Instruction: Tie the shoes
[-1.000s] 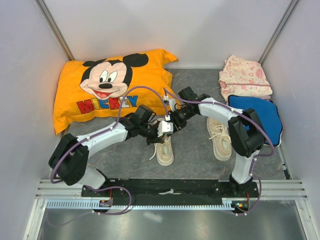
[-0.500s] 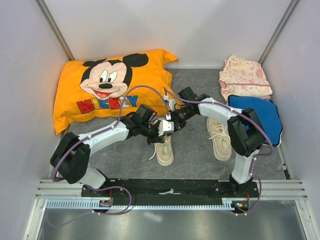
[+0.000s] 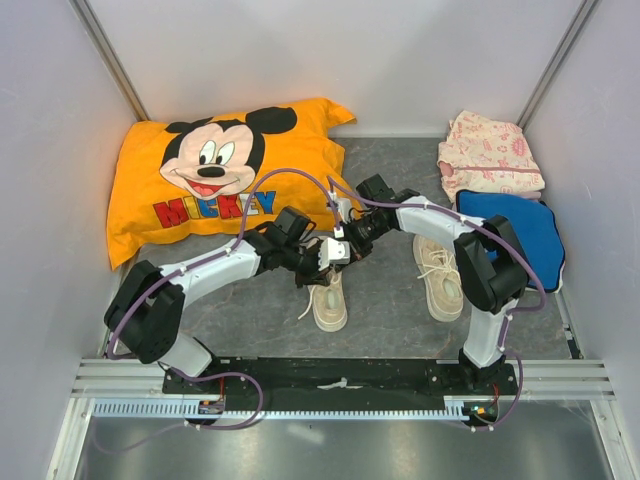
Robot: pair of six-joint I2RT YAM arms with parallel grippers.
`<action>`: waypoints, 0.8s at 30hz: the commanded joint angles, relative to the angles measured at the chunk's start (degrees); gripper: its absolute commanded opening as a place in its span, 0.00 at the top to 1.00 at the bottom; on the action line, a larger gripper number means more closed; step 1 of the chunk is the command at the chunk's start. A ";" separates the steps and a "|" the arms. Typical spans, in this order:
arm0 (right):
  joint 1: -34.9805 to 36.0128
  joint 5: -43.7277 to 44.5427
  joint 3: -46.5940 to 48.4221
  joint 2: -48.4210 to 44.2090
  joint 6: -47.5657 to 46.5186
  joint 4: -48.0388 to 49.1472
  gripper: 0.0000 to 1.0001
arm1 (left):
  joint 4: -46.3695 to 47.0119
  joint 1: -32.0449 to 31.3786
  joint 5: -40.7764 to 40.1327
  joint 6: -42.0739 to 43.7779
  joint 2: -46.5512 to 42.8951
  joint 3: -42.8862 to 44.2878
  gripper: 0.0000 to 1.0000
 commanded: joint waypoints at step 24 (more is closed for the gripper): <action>-0.09 -5.66 -5.13 -7.11 2.13 6.52 1.00 | 0.97 1.19 1.50 -10.47 3.35 6.04 0.98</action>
